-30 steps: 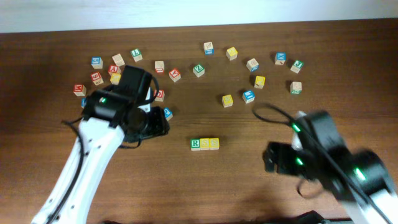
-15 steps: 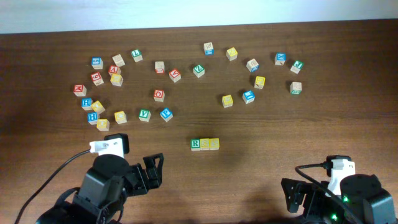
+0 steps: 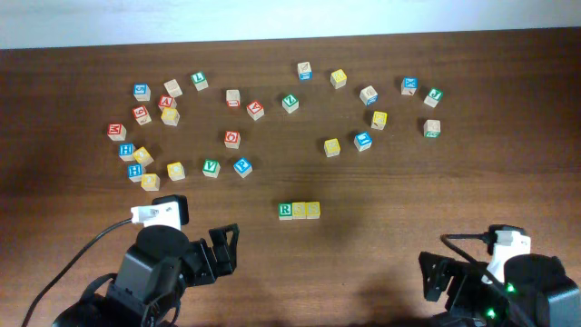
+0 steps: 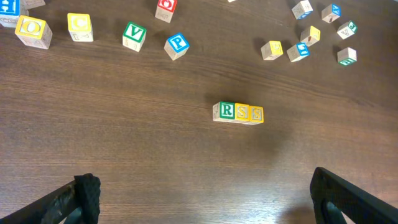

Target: Spell out RSS

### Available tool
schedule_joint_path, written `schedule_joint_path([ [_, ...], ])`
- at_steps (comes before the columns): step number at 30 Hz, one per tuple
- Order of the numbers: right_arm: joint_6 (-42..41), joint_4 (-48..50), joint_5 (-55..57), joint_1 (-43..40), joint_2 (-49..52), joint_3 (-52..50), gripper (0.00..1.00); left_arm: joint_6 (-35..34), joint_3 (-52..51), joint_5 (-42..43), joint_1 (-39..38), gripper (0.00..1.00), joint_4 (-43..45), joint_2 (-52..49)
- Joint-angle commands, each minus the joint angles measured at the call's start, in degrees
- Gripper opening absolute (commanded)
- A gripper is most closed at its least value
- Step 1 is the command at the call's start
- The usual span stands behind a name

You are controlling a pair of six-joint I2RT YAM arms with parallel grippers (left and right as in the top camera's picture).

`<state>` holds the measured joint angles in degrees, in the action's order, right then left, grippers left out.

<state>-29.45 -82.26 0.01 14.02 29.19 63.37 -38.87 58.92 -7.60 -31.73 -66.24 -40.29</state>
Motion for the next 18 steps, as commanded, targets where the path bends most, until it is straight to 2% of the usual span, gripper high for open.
schedule_joint_path([
  [1,4.0,6.1,4.2,-3.4,-3.6,-2.0,0.98,-0.8,-0.5,-1.2,-0.3,0.99,0.0,-0.1],
  [4,10.8,20.2,2.6,-7.8,-11.2,-14.2,0.98,-0.8,-0.5,-1.2,-0.3,0.99,0.0,-0.1],
  [7,10.6,21.6,-0.6,-7.8,-18.2,-22.6,0.98,-0.8,-0.5,-1.2,-0.3,0.99,0.0,-0.1],
  [10,17.2,31.2,0.0,-7.8,-22.7,-29.9,0.98,-0.8,-0.5,-1.2,-0.3,0.99,0.0,-0.1],
  [14,17.2,52.8,-1.3,-7.8,-26.4,-45.1,0.98,-0.8,-0.5,-1.2,-0.3,0.99,-0.1,-0.1],
  [18,17.7,64.2,-1.3,-7.8,-29.0,-53.8,0.98,-0.8,-0.5,-1.2,-0.3,0.99,-0.3,-0.1],
])
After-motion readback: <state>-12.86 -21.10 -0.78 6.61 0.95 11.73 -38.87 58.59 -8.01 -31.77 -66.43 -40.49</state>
